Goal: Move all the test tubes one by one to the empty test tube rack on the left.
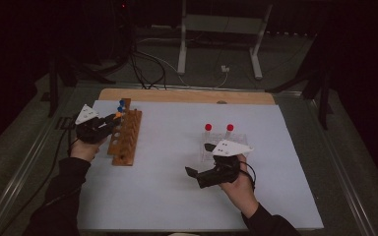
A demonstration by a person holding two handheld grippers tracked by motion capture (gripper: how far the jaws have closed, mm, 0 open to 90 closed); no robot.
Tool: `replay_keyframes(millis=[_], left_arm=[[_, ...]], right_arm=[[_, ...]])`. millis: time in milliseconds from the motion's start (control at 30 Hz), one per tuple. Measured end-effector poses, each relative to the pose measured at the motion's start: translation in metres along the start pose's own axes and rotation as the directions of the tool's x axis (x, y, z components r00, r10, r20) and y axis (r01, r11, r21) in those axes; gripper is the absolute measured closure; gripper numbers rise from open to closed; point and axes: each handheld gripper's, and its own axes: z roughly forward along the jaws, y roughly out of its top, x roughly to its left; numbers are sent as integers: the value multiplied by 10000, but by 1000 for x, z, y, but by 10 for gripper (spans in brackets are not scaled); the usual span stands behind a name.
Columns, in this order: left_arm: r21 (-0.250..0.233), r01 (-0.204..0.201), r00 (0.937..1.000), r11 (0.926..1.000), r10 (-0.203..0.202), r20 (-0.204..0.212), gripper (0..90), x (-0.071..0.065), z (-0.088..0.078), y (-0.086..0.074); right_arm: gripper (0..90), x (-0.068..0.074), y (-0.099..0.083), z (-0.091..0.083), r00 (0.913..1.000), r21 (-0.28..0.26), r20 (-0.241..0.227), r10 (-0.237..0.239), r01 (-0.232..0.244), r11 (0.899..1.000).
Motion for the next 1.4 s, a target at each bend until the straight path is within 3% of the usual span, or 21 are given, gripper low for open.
replay_keyframes(millis=[167, 300, 500, 667, 800, 933, 1100, 1167, 1400], left_arm=[[44, 25, 10000, 10000, -25, 76, 711, 0, 0, -2], [148, 25, 9992, 9999, -31, 389, 695, 0, -1, -2], [37, 25, 9965, 10000, -28, 830, 428, -8, -12, 0], [-216, -73, 9901, 9997, 102, 1397, 250, -21, -24, 1], [-355, -72, 9787, 9993, 143, 2048, 133, -31, -31, 4], [-393, -404, 9641, 9984, 492, 2611, 31, -47, -34, 6], [-646, -331, 9533, 9974, 509, 2977, 26, -61, -35, 8], [-763, -267, 9454, 9967, 499, 3220, 22, -64, -36, 10], [-683, -349, 9345, 9971, 568, 3513, 18, -71, -34, 8]], right_arm=[[0, 0, 0, 0, 10000, 28, -12, 5, -5, 10000], [0, 0, 0, 0, 10000, 23, -21, -1, 1, 10000], [0, -4, 2, -3, 10000, -81, 94, 19, -19, 10000], [0, -15, 4, -10, 9995, -146, 313, 66, -61, 9999], [0, -26, 5, -15, 9977, -180, 674, -41, 53, 9998], [0, -37, 3, -20, 9936, -306, 1132, -63, 98, 9995], [0, -52, -2, -25, 9829, -100, 1828, 205, -190, 9998], [0, -58, -5, -26, 9780, -144, 2062, 299, -276, 9995], [0, -75, -10, -30, 9556, -109, 2856, 731, -731, 9973]])
